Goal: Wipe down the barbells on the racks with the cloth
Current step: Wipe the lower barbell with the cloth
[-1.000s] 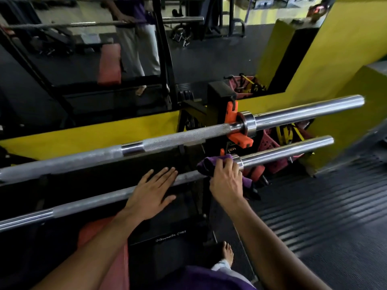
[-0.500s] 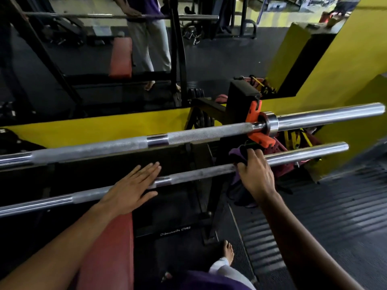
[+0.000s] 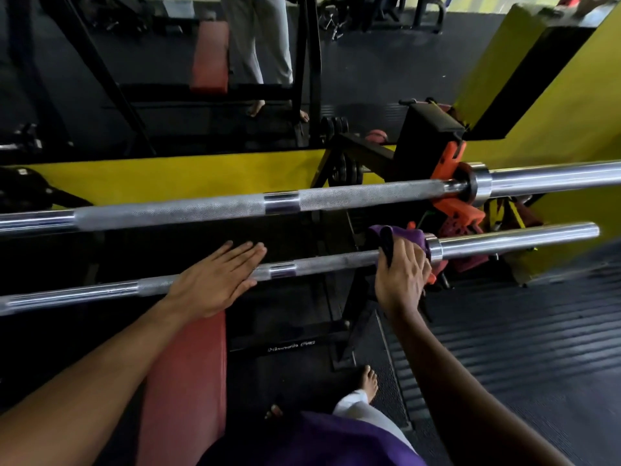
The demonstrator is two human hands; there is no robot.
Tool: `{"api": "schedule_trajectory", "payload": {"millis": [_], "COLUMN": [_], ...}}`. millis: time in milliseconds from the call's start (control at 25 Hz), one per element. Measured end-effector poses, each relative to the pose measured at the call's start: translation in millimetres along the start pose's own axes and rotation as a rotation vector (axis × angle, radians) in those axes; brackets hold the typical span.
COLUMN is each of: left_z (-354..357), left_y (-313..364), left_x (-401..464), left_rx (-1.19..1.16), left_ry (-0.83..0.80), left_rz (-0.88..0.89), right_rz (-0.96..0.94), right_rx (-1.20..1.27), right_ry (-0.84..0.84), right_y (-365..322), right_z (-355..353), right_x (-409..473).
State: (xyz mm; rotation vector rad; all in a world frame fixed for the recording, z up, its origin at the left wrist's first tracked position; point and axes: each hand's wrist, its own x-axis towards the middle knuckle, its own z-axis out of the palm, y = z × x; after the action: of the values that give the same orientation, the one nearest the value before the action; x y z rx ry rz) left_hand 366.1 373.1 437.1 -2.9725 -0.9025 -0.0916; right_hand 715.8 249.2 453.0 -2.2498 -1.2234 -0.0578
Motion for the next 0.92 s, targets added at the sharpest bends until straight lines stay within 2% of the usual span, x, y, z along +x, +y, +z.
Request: {"api": "schedule_trajectory", "payload": {"millis": [80, 240, 360, 520, 760, 920], "left_z": [1, 3, 3, 3, 2, 2], "left_y": [2, 0, 0, 0, -1, 1], "left_x": [-2, -1, -1, -1, -1, -1], "left_rx": [0.008, 0.001, 0.036, 0.070, 0.066, 0.078], "left_ry": [0.005, -0.007, -0.004, 0.015, 0.034, 0.059], "left_rz": [-0.002, -0.003, -0.005, 0.032, 0.043, 0.034], "right_rz": [-0.121, -0.397, -0.497, -0.473, -0.254, -0.167], "right_rx": [-0.008, 0.095, 0.053, 0.000, -0.082, 0.004], "right_ry": [-0.019, -0.181, -0.242, -0.176, -0.053, -0.020], "right_y": [-26, -107, -115, -66, 22, 8], "right_z": [11, 36, 44, 37, 0, 14], "right_x": [-6, -49, -61, -43, 5, 0]}}
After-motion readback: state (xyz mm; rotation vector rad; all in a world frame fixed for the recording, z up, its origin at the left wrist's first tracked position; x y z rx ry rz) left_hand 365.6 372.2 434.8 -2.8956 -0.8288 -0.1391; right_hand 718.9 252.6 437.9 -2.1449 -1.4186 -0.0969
